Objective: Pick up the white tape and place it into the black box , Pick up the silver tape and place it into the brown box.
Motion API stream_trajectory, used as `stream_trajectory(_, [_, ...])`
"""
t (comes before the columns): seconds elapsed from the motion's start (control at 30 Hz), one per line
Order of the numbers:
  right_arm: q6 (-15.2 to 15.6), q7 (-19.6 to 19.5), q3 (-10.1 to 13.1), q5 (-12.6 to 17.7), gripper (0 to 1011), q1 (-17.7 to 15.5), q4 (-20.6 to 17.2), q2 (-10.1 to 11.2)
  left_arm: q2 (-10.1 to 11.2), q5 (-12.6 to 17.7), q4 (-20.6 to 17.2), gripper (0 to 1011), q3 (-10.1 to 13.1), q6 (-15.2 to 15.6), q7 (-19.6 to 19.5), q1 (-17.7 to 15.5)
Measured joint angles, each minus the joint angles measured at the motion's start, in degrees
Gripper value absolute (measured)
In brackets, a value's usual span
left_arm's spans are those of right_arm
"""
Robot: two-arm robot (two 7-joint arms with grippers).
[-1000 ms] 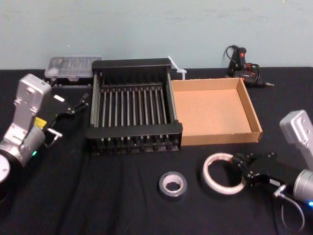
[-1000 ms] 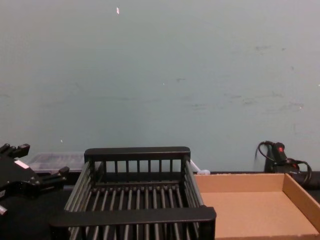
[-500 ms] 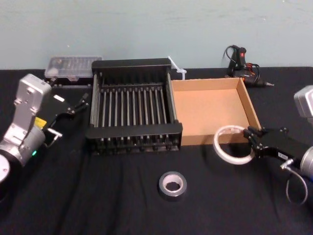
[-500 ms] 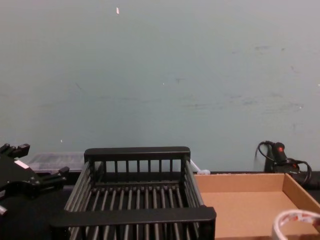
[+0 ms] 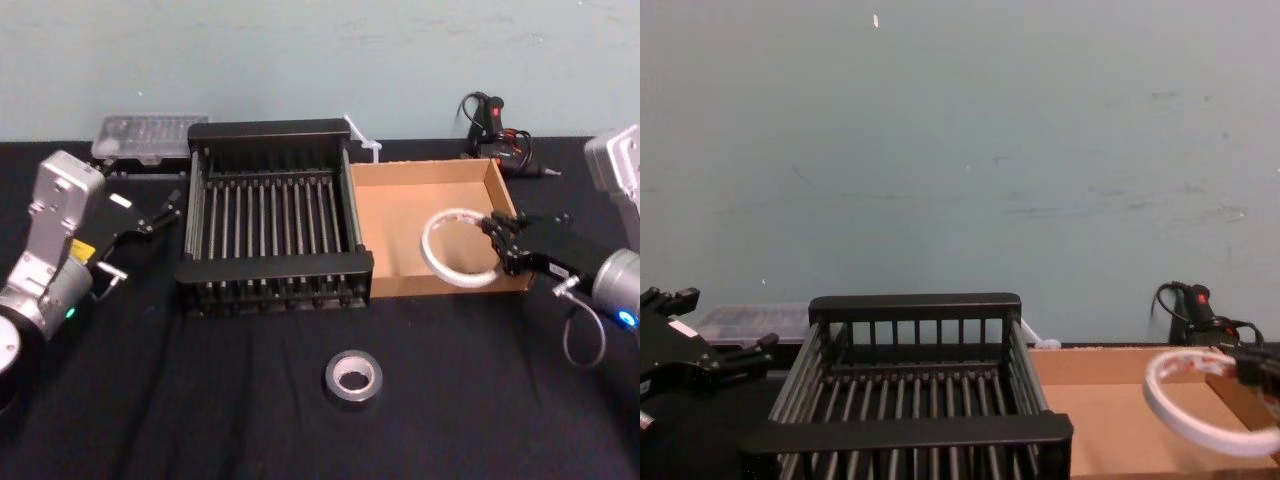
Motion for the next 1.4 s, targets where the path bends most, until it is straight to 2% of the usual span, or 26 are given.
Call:
stream_trajectory(0.7, [0.28,2.52,-6.68,-3.22,90,10.4,5.63,-5.62,0.0,0.0,0.0,1001,0.0,0.0,0.0,0.0])
stream_trajectory(1.4, [-0.78,4.87,-12.52,-5.4,90,18.3,12.49,-11.28,0.0,0.0,0.0,1001,0.0,0.0,0.0,0.0])
